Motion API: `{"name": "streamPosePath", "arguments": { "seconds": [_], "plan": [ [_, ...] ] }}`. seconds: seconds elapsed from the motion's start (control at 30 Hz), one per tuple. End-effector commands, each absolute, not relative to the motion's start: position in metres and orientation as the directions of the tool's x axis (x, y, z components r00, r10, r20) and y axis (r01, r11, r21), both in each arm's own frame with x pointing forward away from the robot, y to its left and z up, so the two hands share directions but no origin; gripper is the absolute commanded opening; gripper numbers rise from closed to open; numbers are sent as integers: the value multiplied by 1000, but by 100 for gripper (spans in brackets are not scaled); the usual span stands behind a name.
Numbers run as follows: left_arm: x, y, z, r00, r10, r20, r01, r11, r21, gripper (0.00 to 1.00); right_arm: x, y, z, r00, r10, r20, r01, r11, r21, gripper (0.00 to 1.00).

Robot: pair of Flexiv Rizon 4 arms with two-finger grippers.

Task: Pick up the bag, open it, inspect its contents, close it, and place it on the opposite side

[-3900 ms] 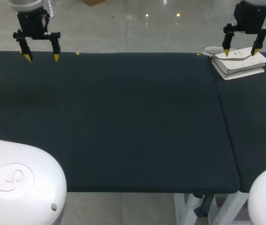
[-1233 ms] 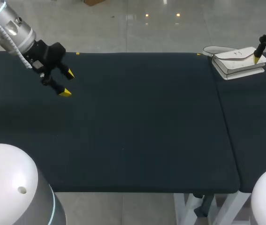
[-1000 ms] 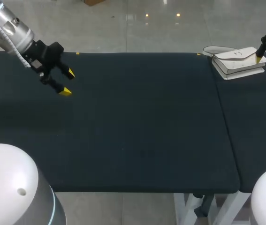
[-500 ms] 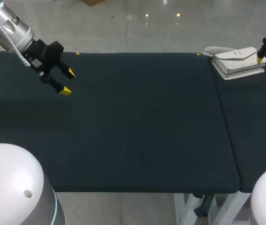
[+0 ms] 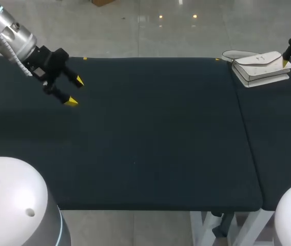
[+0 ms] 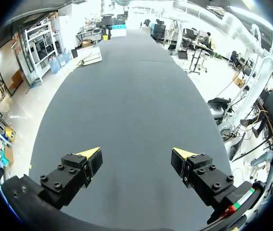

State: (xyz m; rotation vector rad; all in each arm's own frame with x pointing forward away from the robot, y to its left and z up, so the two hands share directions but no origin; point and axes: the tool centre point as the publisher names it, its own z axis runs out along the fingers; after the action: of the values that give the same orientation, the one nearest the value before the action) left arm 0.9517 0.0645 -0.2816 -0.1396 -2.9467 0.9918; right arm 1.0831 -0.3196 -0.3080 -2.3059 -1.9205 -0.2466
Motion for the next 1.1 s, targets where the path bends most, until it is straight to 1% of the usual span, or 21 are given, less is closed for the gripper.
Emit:
{"name": "streamPosePath", "arguments": {
  "seconds": [0.03, 0.27, 0.47, 0.77, 0.8, 0.83, 0.9, 0.93, 1.0, 1.1],
  "plan": [
    [956, 59, -288, -995, 100, 1, 79, 795, -601, 100, 1104, -329, -316, 191, 956, 220, 981, -190, -25, 100],
    [961, 55, -299, -996, 85, 14, 63, 820, -569, 100, 1124, -340, -322, 224, 944, 243, 974, -223, -32, 100],
    [961, 55, -299, -996, 85, 14, 63, 820, -569, 100, 1142, -347, -327, 242, 938, 248, 970, -241, -33, 100],
    [961, 55, -299, -996, 85, 14, 63, 820, -569, 100, 1170, -346, -339, 222, 939, 261, 975, -213, -63, 100],
    [961, 55, -299, -996, 85, 14, 63, 820, -569, 100, 1172, -344, -340, 216, 940, 264, 976, -206, -64, 91],
    [961, 55, -299, -996, 85, 14, 63, 820, -569, 100, 1175, -343, -341, 208, 943, 259, 978, -198, -65, 76],
    [961, 55, -299, -996, 85, 14, 63, 820, -569, 100, 1180, -339, -344, 199, 946, 254, 980, -188, -69, 65],
    [961, 55, -299, -996, 85, 14, 63, 820, -569, 100, 1183, -338, -346, 194, 948, 251, 981, -182, -71, 52],
    [961, 55, -299, -996, 85, 14, 63, 820, -569, 100, 1188, -337, -349, 188, 951, 245, 982, -175, -72, 46],
    [961, 55, -299, -996, 85, 14, 63, 820, -569, 100, 1194, -339, -353, 184, 954, 237, 982, -170, -77, 43]
  ]
}}
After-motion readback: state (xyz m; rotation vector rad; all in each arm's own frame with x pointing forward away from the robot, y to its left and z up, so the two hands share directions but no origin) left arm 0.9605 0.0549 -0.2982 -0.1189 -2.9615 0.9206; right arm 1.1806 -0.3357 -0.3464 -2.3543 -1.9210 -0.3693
